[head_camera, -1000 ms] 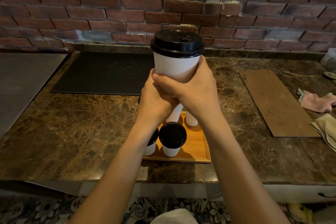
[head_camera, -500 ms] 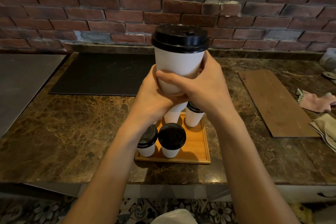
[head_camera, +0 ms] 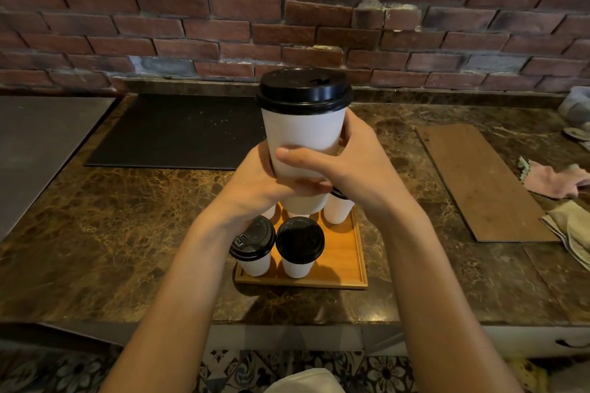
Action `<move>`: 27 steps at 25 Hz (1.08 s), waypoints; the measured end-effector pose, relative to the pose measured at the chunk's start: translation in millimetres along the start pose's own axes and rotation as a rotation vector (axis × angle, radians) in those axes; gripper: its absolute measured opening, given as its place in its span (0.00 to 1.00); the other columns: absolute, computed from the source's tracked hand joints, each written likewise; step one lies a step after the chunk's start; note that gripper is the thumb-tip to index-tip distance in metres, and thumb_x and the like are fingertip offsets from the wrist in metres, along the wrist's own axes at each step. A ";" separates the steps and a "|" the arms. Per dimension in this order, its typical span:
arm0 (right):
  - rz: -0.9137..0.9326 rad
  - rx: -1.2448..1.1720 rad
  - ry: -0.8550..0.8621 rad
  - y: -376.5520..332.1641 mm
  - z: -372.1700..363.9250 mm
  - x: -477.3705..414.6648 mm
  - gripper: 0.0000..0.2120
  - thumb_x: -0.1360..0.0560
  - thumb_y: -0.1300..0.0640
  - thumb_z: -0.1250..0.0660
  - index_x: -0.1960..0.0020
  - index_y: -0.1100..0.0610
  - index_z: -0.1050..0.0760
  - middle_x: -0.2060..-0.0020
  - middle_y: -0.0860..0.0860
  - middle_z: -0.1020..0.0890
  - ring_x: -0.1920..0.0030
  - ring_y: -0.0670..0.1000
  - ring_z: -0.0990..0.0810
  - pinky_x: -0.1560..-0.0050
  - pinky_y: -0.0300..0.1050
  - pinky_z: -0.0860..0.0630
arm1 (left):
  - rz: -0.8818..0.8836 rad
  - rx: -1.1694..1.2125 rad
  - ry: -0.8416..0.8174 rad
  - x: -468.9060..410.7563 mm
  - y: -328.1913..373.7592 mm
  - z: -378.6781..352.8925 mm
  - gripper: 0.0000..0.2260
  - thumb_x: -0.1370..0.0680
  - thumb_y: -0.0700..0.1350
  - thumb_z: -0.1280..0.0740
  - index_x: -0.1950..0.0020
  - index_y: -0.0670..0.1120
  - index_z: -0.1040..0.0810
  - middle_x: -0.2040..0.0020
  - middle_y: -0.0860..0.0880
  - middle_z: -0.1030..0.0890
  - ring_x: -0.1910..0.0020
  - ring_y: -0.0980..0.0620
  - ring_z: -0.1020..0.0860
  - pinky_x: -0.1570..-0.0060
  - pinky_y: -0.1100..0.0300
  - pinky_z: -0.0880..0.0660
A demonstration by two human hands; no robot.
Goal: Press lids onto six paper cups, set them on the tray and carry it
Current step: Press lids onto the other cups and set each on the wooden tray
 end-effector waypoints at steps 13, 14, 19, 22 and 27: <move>-0.030 0.069 0.259 -11.3 -11.4 7.3 0.42 0.39 0.39 0.22 0.30 0.50 0.34 0.38 0.46 0.24 0.34 0.51 0.27 0.34 0.58 0.28 | -0.003 -0.210 0.360 2.5 12.1 0.2 0.29 0.33 0.49 0.29 0.33 0.46 0.30 0.44 0.54 0.22 0.45 0.63 0.24 0.51 0.72 0.25; -0.037 0.069 0.270 -10.9 -12.5 8.2 0.42 0.39 0.39 0.22 0.30 0.51 0.34 0.39 0.46 0.24 0.34 0.51 0.27 0.35 0.57 0.27 | -0.010 -0.195 0.362 3.1 11.5 -0.2 0.28 0.32 0.46 0.28 0.33 0.45 0.30 0.42 0.52 0.22 0.44 0.60 0.23 0.48 0.69 0.24; -0.029 0.061 0.243 -14.4 -8.6 9.1 0.42 0.43 0.35 0.26 0.33 0.48 0.32 0.39 0.45 0.23 0.34 0.51 0.27 0.35 0.57 0.27 | -0.029 -0.191 0.317 3.6 12.5 -2.1 0.30 0.33 0.45 0.27 0.32 0.45 0.30 0.47 0.58 0.23 0.51 0.74 0.26 0.58 0.81 0.30; -0.002 0.054 0.220 -19.1 -1.9 6.9 0.40 0.43 0.36 0.24 0.34 0.48 0.31 0.40 0.45 0.22 0.36 0.50 0.25 0.36 0.57 0.26 | -0.026 -0.151 0.262 0.1 15.1 0.0 0.35 0.37 0.47 0.24 0.32 0.46 0.31 0.48 0.60 0.24 0.51 0.77 0.27 0.59 0.81 0.31; 0.028 -0.012 0.164 -21.4 6.0 4.7 0.33 0.37 0.43 0.20 0.36 0.48 0.28 0.45 0.42 0.20 0.45 0.41 0.21 0.48 0.40 0.19 | -0.040 -0.111 0.137 -0.1 19.1 3.5 0.36 0.37 0.48 0.23 0.31 0.47 0.31 0.41 0.53 0.21 0.42 0.60 0.23 0.50 0.70 0.24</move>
Point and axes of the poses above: each hand's wrist, its own x-axis away from the middle knuckle, its own z-axis out of the back of the hand, y = z × x, the point moved 6 cm from there along -x, towards the middle knuckle
